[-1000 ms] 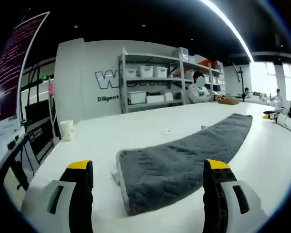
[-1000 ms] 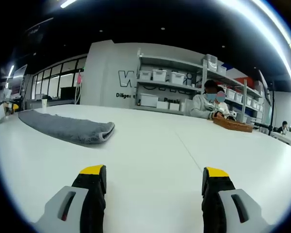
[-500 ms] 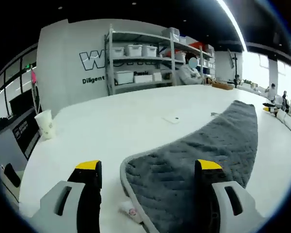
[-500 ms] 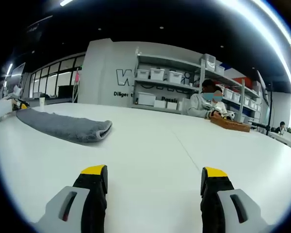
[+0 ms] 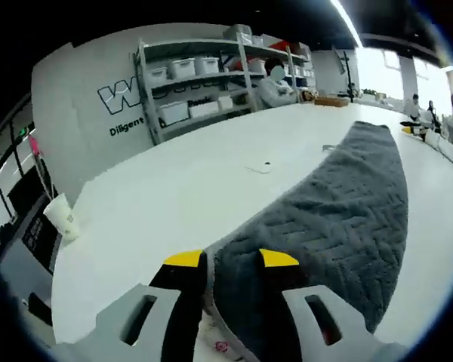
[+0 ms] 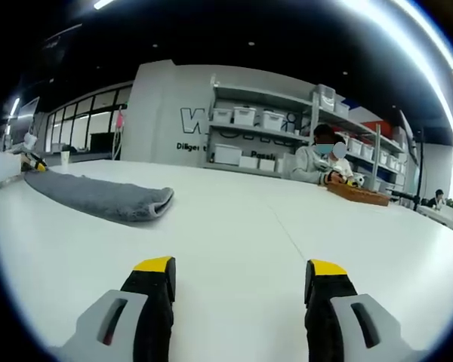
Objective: Open the folded towel by lifting each exposed corner and separating the folded layers until the towel lies flat within the target outline without major curled edges
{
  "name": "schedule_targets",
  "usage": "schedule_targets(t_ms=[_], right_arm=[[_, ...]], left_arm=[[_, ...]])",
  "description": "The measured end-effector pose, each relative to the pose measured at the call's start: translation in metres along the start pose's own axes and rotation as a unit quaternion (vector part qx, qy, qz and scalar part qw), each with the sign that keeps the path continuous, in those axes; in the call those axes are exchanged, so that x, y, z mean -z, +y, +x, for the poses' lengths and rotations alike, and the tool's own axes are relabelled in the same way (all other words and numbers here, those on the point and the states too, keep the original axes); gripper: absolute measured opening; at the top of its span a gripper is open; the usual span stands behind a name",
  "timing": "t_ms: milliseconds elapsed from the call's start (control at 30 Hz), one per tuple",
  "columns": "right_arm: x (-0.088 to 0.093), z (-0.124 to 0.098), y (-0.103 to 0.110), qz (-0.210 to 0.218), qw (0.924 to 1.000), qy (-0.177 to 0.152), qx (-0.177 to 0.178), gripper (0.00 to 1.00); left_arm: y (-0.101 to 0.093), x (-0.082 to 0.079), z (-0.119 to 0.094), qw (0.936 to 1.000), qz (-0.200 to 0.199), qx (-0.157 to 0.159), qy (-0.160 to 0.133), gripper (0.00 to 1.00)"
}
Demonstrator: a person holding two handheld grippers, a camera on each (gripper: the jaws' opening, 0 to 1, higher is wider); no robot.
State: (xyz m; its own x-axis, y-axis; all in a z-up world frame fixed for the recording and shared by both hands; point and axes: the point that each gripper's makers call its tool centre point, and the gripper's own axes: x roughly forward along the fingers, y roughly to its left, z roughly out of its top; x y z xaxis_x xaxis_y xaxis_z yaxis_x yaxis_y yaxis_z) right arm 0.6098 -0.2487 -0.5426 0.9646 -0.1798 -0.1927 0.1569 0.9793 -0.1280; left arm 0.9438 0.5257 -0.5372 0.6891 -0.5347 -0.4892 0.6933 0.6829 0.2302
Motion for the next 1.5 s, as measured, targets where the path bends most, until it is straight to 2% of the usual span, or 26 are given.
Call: schedule_targets(t_ms=[67, 133, 200, 333, 533, 600, 700, 833, 1000, 1367, 1500], right_arm=[[-0.001, 0.000, 0.000, 0.001, 1.0000, -0.002, -0.001, 0.67], [-0.001, 0.000, 0.000, 0.002, 1.0000, -0.002, -0.002, 0.67], [-0.001, 0.000, -0.001, 0.003, 1.0000, -0.003, -0.002, 0.67], [-0.001, 0.000, 0.000, 0.003, 1.0000, -0.004, -0.004, 0.66], [-0.002, -0.001, 0.001, 0.005, 1.0000, -0.006, -0.006, 0.65], [-0.002, -0.001, 0.001, 0.005, 0.9999, -0.006, -0.006, 0.65], [-0.002, -0.002, 0.001, 0.007, 0.9999, -0.007, -0.007, 0.65], [-0.002, -0.002, 0.002, 0.007, 0.9999, -0.007, -0.008, 0.64], [-0.003, -0.003, 0.003, 0.009, 0.9999, -0.009, -0.009, 0.64], [-0.003, -0.004, 0.004, 0.012, 0.9998, -0.010, -0.010, 0.63], [-0.003, -0.004, 0.004, 0.013, 0.9998, -0.010, -0.010, 0.63]], left_arm=[[0.003, 0.000, -0.003, 0.9997, 0.021, -0.012, 0.006, 0.16], [0.007, -0.003, -0.009, 0.9979, 0.045, -0.047, 0.004, 0.10], [0.001, -0.006, -0.014, 0.9959, 0.074, -0.053, -0.001, 0.03], [-0.006, -0.010, -0.025, 0.9873, 0.134, -0.086, 0.003, 0.02], [-0.029, -0.019, -0.045, 0.9828, 0.158, -0.093, -0.020, 0.02], [-0.039, -0.021, -0.052, 0.9823, 0.165, -0.083, -0.028, 0.02], [-0.049, -0.021, -0.060, 0.9821, 0.171, -0.072, -0.034, 0.02], [-0.069, -0.018, -0.075, 0.9850, 0.159, -0.045, -0.051, 0.02], [-0.083, -0.009, -0.093, 0.9856, 0.156, -0.033, -0.058, 0.02], [-0.103, 0.016, -0.133, 0.9865, 0.134, -0.051, -0.078, 0.02], [-0.113, 0.019, -0.142, 0.9878, 0.117, -0.047, -0.091, 0.02]])
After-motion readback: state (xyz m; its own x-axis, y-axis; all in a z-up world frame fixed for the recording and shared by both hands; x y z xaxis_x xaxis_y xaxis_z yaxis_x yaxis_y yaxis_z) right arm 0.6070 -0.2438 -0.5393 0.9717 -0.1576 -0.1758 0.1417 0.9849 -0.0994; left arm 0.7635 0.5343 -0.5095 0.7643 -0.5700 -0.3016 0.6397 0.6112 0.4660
